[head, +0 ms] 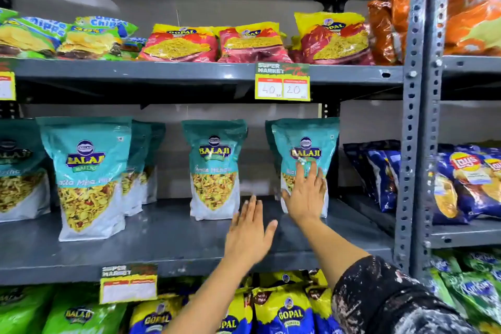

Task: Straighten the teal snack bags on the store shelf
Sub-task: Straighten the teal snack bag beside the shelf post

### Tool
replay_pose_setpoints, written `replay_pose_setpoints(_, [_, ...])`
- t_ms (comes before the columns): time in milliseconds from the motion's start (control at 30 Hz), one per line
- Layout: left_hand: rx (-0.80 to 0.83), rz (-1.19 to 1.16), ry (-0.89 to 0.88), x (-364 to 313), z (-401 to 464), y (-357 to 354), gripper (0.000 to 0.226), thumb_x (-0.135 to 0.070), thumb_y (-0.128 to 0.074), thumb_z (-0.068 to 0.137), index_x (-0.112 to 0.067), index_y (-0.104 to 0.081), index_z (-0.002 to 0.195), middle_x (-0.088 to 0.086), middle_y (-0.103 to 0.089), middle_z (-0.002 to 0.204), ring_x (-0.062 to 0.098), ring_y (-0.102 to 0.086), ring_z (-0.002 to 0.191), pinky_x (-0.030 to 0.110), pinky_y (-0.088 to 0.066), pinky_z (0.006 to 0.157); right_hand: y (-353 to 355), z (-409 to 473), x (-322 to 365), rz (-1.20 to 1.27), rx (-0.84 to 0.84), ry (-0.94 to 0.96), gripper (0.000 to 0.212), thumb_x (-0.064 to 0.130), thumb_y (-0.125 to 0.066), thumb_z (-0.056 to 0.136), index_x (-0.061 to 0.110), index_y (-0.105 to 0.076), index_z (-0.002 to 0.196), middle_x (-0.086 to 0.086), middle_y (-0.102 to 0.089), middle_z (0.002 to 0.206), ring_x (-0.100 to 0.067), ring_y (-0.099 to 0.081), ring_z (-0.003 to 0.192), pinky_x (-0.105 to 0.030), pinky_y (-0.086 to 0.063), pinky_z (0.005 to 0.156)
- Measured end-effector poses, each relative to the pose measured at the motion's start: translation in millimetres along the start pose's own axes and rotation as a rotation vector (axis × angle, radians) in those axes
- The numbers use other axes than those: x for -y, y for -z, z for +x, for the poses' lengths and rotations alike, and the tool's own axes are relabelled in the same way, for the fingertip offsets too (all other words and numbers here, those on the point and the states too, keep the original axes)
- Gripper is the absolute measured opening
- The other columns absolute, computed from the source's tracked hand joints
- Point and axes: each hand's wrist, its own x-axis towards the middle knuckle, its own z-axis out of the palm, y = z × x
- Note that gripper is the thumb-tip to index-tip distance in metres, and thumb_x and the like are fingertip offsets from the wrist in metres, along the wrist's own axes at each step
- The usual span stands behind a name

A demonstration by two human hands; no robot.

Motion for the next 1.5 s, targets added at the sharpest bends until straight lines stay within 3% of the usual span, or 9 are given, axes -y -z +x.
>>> replay_pose_setpoints(100, [0.113, -0.024, 0.076, -17.6, -1.6, -20.4, 0.075, -0.059, -0.014, 0.095, -0.011, -0.017, 0.152, 0.007, -0.007, 0.163, 0.021, -0.011, 0.149, 0.04, -0.01, 0.122, -9.5, -0.8, -16.5, 0.007, 0.07, -0.111, 0.085, 0.041, -0.067, 0.086, 0.027, -0.016, 0.152, -0.027, 0.004, 0.159, -0.05, -0.004, 0.144, -0.06, -0.015, 0.115])
replay_pose_setpoints(167, [0.124, 0.018, 0.109, -24.9, -2.0, -27.3, 0.065, -0.052, -0.023, 0.098, -0.012, -0.029, 0.149, 0.009, -0.02, 0.161, 0.023, -0.021, 0.147, 0.042, -0.015, 0.12, -16.0, -0.9, -24.2, 0.028, 0.095, -0.121, 0.088, 0.037, -0.069, 0.085, 0.032, -0.012, 0.151, -0.029, 0.01, 0.157, -0.05, -0.001, 0.144, -0.062, -0.015, 0.113])
replay_pose_setpoints(367, [0.032, 0.182, 0.135, -30.1, -10.9, -37.5, 0.075, -0.052, -0.005, 0.088, -0.017, -0.04, 0.144, 0.003, -0.039, 0.153, 0.019, -0.032, 0.142, 0.038, -0.023, 0.116, -26.8, 9.2, -36.2, 0.174, 0.13, -0.184, 0.105, 0.035, -0.078, 0.078, 0.04, -0.001, 0.15, -0.037, -0.002, 0.153, -0.048, -0.012, 0.143, -0.062, -0.022, 0.111])
replay_pose_setpoints(467, [0.011, 0.172, 0.153, -30.3, -11.4, -40.6, 0.067, -0.046, -0.013, 0.091, -0.018, -0.038, 0.146, 0.002, -0.038, 0.154, 0.017, -0.031, 0.143, 0.036, -0.022, 0.117, -30.7, 13.9, -36.9, 0.237, 0.176, -0.269, 0.117, 0.031, -0.082, 0.074, 0.049, 0.009, 0.145, -0.033, 0.0, 0.154, -0.048, -0.013, 0.142, -0.069, -0.026, 0.106])
replay_pose_setpoints(700, [0.011, 0.165, 0.145, -29.6, -11.5, -40.2, 0.059, -0.042, -0.02, 0.095, -0.017, -0.039, 0.145, 0.003, -0.039, 0.154, 0.018, -0.032, 0.142, 0.036, -0.022, 0.118, -25.1, 9.6, -38.6, 0.249, 0.16, -0.285, 0.11, 0.027, -0.078, 0.079, 0.047, 0.006, 0.147, -0.032, -0.015, 0.145, -0.047, -0.034, 0.126, -0.06, -0.043, 0.095])
replay_pose_setpoints(900, [-0.049, 0.176, 0.137, -30.2, -13.8, -41.4, 0.071, -0.043, -0.011, 0.086, -0.016, -0.046, 0.141, 0.004, -0.046, 0.149, 0.019, -0.039, 0.139, 0.036, -0.027, 0.116, -11.6, -1.6, -41.7, 0.254, 0.187, -0.238, 0.109, 0.025, -0.074, 0.083, 0.049, 0.011, 0.146, -0.037, -0.011, 0.148, -0.052, -0.029, 0.131, -0.061, -0.042, 0.095])
replay_pose_setpoints(1033, [-0.081, 0.186, 0.136, -32.0, -15.6, -40.2, 0.086, -0.045, 0.003, 0.078, -0.015, -0.051, 0.137, 0.006, -0.05, 0.146, 0.021, -0.043, 0.136, 0.036, -0.03, 0.114, 2.9, -14.3, -45.7, 0.199, 0.176, -0.22, 0.112, 0.034, -0.076, 0.08, 0.048, 0.014, 0.146, -0.036, -0.018, 0.144, -0.051, -0.038, 0.124, -0.055, -0.048, 0.088])
replay_pose_setpoints(1300, [0.014, 0.135, 0.147, -30.8, -13.8, -37.6, 0.055, -0.038, -0.024, 0.097, -0.013, -0.043, 0.143, 0.008, -0.041, 0.152, 0.022, -0.034, 0.142, 0.039, -0.025, 0.118, 35.9, -46.7, -48.6, 0.207, 0.126, -0.171, 0.112, 0.036, -0.078, 0.077, 0.048, 0.009, 0.146, -0.031, -0.029, 0.137, -0.048, -0.044, 0.113, -0.054, -0.048, 0.085])
replay_pose_setpoints(1500, [0.079, 0.118, 0.146, -29.9, -10.9, -36.0, 0.056, -0.038, -0.023, 0.098, -0.013, -0.037, 0.146, 0.008, -0.035, 0.155, 0.023, -0.03, 0.144, 0.042, -0.022, 0.119, 57.7, -64.5, -52.1, 0.203, 0.12, -0.158, 0.112, 0.039, -0.078, 0.077, 0.045, 0.008, 0.148, -0.029, -0.029, 0.135, -0.046, -0.043, 0.112, -0.053, -0.047, 0.084])
